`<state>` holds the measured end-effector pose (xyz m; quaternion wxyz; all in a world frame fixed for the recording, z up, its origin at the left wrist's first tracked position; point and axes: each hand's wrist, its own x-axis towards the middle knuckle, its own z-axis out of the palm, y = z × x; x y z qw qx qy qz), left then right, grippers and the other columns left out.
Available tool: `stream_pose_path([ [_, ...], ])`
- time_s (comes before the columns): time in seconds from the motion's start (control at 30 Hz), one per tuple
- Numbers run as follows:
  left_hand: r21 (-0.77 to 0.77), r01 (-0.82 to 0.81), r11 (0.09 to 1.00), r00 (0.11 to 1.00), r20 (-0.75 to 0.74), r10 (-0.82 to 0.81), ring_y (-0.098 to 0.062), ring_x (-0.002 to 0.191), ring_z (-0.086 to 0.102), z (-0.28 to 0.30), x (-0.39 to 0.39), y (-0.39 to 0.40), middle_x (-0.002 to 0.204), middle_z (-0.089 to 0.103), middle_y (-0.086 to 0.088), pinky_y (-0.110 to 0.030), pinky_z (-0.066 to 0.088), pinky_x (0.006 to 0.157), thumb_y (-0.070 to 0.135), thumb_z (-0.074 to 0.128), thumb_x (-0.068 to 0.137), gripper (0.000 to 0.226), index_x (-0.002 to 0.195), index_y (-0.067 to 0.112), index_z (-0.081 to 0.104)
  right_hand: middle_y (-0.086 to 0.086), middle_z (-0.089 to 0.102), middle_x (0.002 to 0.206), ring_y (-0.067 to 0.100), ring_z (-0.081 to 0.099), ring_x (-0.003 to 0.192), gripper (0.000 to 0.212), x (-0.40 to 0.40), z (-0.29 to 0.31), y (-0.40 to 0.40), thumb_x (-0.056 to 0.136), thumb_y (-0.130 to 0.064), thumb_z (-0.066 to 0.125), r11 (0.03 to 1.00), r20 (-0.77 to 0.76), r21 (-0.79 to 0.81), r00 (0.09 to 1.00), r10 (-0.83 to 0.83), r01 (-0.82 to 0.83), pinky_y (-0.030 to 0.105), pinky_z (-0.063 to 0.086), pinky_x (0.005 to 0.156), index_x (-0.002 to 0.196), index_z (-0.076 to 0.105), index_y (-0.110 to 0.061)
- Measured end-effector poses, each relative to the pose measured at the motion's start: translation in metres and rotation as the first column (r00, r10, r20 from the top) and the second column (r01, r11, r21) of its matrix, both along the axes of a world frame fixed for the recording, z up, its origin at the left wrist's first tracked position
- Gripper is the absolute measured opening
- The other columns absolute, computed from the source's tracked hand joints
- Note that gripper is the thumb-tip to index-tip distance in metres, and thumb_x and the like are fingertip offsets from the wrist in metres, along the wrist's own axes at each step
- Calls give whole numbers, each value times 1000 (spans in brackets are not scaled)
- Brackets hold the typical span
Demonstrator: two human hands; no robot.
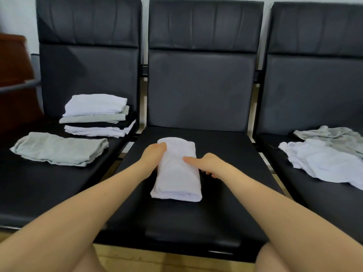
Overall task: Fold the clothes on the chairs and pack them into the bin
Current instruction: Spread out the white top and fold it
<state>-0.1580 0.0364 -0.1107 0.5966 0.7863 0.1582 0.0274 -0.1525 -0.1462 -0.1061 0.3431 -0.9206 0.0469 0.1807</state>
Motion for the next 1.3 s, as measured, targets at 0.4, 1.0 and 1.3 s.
stream_pose_path([
  [0.4,481,156,863,984,-150,-95,-19,67,54,-6,-23,33,82,63,-6,-27,44,62,46,41,97,43,84,10,61,9,57,121,24,58,106,48,-14,10,26,86,-27,60,860,104,508,995,-14,-41,40,50,90,131,49,-13],
  [1.0,-784,-58,618,982,66,176,-30,112,58,19,-18,10,129,57,-12,-42,46,94,29,56,93,45,133,8,49,12,68,119,31,64,111,74,-12,18,16,64,-31,89,740,-250,672,933,260,-26,48,50,97,127,57,-9],
  [1.3,-418,-319,851,779,396,486,-17,90,57,34,-33,94,109,59,-3,-25,44,69,11,62,85,41,123,11,48,15,66,116,32,64,104,48,-6,11,76,75,-7,73,682,-186,712,981,-48,168,45,54,90,120,59,-4],
])
